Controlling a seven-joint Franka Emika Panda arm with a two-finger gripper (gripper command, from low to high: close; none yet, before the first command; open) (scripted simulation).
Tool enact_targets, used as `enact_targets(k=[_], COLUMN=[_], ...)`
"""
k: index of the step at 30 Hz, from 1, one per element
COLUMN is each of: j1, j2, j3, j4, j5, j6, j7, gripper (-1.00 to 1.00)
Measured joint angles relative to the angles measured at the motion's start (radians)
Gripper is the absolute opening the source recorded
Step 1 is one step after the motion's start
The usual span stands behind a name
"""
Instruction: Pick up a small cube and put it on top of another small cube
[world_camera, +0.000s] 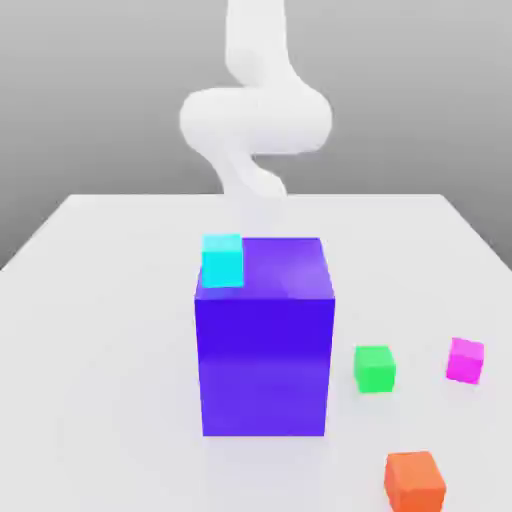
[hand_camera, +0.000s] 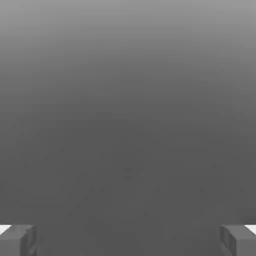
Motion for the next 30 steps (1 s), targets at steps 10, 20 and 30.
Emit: enact_targets(k=[10, 20, 30], j1=[0.217, 0.427, 0.633], j2=[0.364, 0.733, 1.055], j3=[0.152, 0.317, 0.132], j4=[-0.157, -0.312, -0.303], j5=[0.038, -0.071, -0.339], j6=[0.205, 0.408, 0.625], j7=[-0.139, -0.170, 0.000], gripper=[0.00, 0.00, -1.00])
